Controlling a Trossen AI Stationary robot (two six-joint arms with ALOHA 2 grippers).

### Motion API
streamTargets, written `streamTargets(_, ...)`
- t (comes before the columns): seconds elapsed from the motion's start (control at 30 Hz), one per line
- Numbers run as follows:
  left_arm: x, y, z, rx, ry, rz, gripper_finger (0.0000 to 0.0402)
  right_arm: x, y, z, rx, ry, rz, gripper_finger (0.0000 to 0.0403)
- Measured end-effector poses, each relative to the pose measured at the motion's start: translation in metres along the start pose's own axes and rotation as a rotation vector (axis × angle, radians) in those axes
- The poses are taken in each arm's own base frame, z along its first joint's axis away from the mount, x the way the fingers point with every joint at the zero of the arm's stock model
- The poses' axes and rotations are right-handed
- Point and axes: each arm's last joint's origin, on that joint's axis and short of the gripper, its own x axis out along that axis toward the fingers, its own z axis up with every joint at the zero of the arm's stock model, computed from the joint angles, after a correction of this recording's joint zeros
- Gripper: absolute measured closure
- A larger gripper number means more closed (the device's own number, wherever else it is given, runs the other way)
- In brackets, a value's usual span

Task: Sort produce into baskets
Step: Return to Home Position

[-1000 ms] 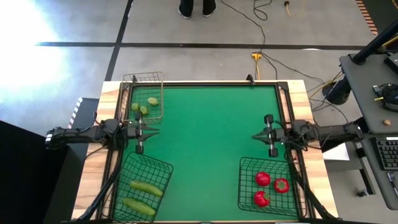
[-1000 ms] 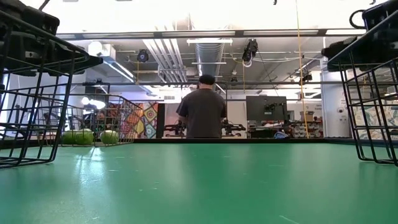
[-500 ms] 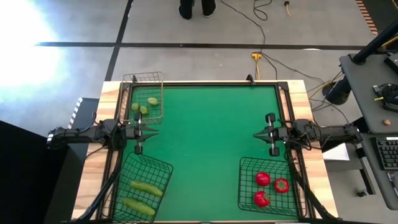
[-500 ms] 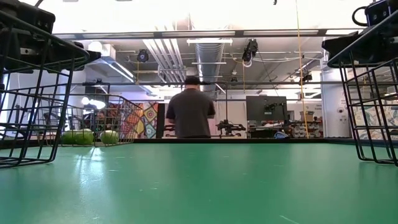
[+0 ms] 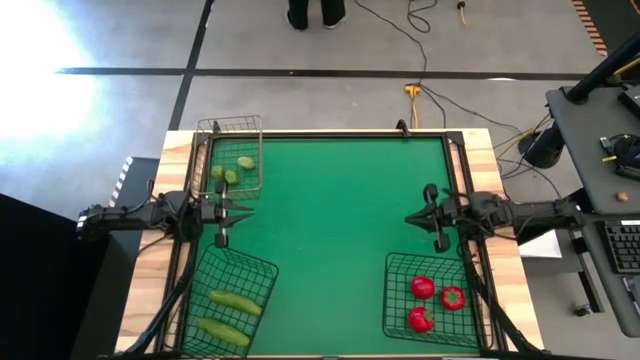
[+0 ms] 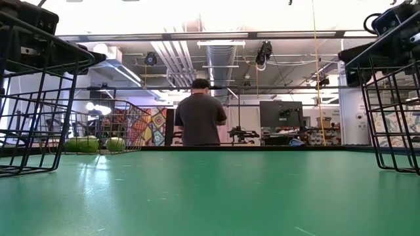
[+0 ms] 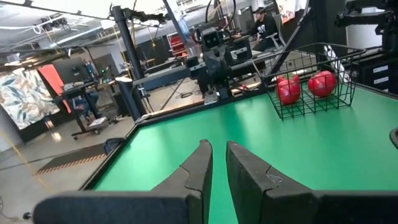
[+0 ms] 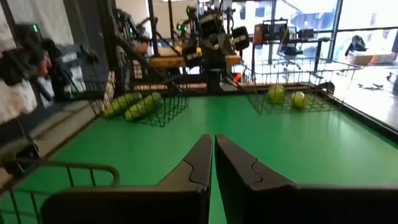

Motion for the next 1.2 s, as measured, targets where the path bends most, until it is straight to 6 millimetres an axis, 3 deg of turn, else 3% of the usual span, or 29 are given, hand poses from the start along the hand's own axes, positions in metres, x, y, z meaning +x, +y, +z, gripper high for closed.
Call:
streamTargets(0.53,0.002,0.0,-0.002,-0.032,0.021,-0.001,0.037,0.009,-0.001,-0.016,0.06,0.183,-0.016,0.039)
streamTargets(0.7,0.002,0.0,-0.002,-0.032,0.021,-0.001,0.037,0.011,-0.002,-0.018,-0.143,0.213,0.004,0.039)
streamTargets(0.83,0.003,-0.001,-0.002,-0.032,0.022,-0.002,0.037,0.011,-0.002,-0.018,-0.187,0.214,0.01,0.039)
streamTargets(1.2,0.003,0.0,-0.002,-0.032,0.019,-0.001,0.037,0.011,-0.001,-0.018,0.097,0.211,-0.018,0.039)
